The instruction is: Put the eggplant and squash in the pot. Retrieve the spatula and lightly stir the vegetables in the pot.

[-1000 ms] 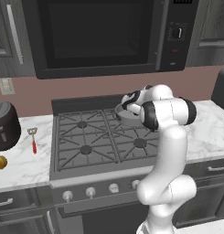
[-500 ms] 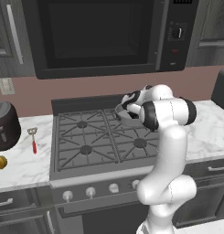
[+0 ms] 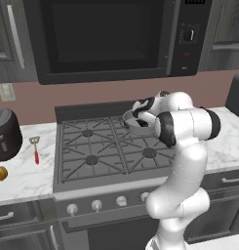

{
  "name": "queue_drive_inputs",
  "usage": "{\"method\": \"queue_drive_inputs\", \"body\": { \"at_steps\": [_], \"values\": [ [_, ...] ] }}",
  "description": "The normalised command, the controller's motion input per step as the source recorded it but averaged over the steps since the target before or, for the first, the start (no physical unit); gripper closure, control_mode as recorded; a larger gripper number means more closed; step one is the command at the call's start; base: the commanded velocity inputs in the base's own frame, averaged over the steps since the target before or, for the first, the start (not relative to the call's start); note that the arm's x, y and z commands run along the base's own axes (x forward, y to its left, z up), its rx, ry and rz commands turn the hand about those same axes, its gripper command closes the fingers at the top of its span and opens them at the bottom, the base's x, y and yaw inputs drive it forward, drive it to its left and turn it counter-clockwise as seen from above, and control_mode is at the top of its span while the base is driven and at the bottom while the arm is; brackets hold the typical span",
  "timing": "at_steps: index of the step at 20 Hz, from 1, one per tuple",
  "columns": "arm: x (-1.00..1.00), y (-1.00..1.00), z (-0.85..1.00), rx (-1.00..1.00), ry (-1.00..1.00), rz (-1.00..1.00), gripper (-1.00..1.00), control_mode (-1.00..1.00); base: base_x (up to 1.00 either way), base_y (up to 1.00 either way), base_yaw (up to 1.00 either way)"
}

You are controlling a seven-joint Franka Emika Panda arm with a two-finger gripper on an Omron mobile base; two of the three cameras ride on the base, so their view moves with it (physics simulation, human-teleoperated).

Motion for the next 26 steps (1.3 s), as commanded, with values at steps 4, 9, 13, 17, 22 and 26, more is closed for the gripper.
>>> {"method": "queue_drive_inputs", "body": {
  "at_steps": [4, 9, 13, 17, 22, 26],
  "values": [
    [-1.00, 0.35, 0.33, 0.00, -0.01, 0.02, -1.00, -1.00, 0.00, 0.00, 0.00],
    [-0.91, 0.42, 0.56, 0.00, -0.01, 0.03, -1.00, -1.00, 0.00, 0.00, 0.00],
    [-0.75, 0.59, 0.67, -0.01, 0.00, 0.04, -1.00, -1.00, 0.00, 0.00, 0.00],
    [-0.35, 0.79, 0.68, -0.03, 0.05, 0.05, -1.00, -1.00, 0.00, 0.00, 0.00],
    [-0.25, 0.99, 0.52, -0.04, 0.16, 0.07, -1.00, -1.00, 0.00, 0.00, 0.00],
    [-0.49, 1.00, 0.22, -0.01, 0.24, 0.17, -1.00, -1.00, 0.00, 0.00, 0.00]
  ]
}}
